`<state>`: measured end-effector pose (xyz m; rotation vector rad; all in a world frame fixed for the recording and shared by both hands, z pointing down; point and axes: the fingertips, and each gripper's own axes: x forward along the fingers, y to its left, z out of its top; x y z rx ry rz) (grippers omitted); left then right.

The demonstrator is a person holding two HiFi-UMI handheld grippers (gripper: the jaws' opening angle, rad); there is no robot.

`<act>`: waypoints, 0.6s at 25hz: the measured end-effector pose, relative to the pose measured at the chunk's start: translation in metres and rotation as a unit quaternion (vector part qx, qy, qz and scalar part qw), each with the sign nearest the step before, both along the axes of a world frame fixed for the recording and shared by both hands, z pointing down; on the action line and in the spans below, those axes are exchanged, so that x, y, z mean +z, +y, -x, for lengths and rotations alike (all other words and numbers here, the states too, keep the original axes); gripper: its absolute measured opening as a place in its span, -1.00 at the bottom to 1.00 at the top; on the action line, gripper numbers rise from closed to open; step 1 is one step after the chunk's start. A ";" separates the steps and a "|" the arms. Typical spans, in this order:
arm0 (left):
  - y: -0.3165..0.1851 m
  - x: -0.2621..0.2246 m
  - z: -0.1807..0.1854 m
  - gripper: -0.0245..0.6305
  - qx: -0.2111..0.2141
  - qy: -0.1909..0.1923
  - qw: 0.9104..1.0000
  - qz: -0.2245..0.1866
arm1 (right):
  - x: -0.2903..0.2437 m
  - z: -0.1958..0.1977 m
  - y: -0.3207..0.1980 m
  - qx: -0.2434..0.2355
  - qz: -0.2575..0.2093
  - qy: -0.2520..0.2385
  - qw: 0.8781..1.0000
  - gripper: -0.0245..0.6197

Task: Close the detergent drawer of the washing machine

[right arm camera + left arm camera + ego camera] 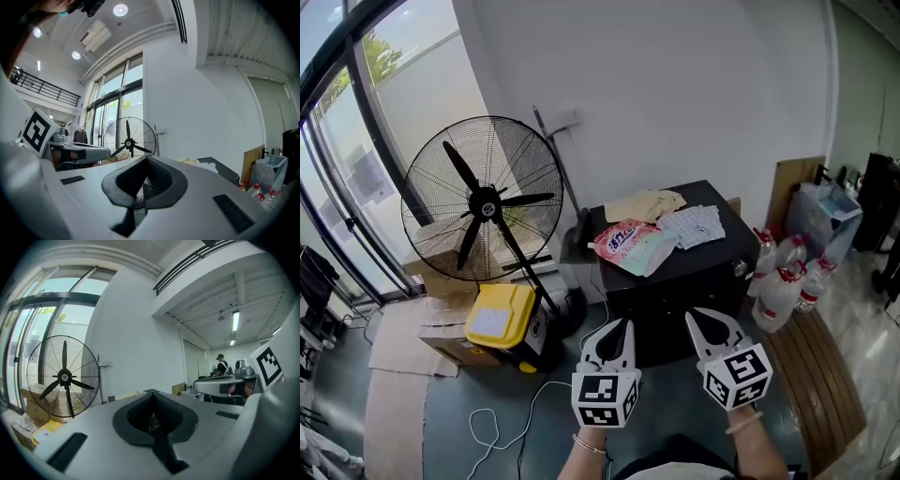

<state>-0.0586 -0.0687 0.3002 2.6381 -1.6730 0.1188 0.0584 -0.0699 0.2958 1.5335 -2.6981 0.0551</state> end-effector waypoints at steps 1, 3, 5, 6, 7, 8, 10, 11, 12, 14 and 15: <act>0.000 0.001 -0.001 -0.88 0.000 0.000 1.000 0.001 | 0.001 -0.001 0.000 0.000 0.000 -0.001 1.000 -0.85; 0.000 0.002 -0.004 -0.88 0.001 0.000 1.000 0.003 | 0.002 -0.003 -0.001 0.001 0.002 -0.001 1.000 -0.85; -0.001 0.002 -0.006 -0.88 0.002 -0.001 1.000 0.004 | 0.003 -0.004 -0.002 0.001 0.004 -0.001 1.000 -0.85; -0.001 0.003 -0.007 -0.88 0.002 -0.001 1.000 0.005 | 0.004 -0.005 -0.003 0.000 0.005 -0.002 1.000 -0.85; -0.001 0.003 -0.009 -0.88 0.002 -0.002 1.000 0.005 | 0.005 -0.006 -0.003 -0.001 0.007 -0.003 1.000 -0.85; -0.001 0.004 -0.010 -0.88 0.002 -0.003 1.000 0.005 | 0.006 -0.007 -0.003 -0.001 0.008 -0.004 1.000 -0.85; -0.002 0.004 -0.011 -0.88 0.002 -0.004 1.000 0.005 | 0.008 -0.008 -0.004 -0.002 0.010 -0.004 1.000 -0.85; -0.002 0.004 -0.012 -0.88 0.003 -0.005 1.000 0.005 | 0.008 -0.009 -0.004 -0.002 0.011 -0.004 1.000 -0.85; -0.002 0.004 -0.013 -0.88 0.003 -0.005 1.000 0.005 | 0.008 -0.010 -0.005 -0.001 0.011 -0.003 1.000 -0.85; -0.004 0.004 -0.014 -0.88 0.003 -0.006 1.000 0.006 | 0.009 -0.011 -0.007 -0.001 0.011 -0.003 1.000 -0.85; -0.004 0.004 -0.015 -0.88 0.003 -0.007 1.000 0.006 | 0.010 -0.012 -0.008 -0.001 0.011 -0.002 1.000 -0.85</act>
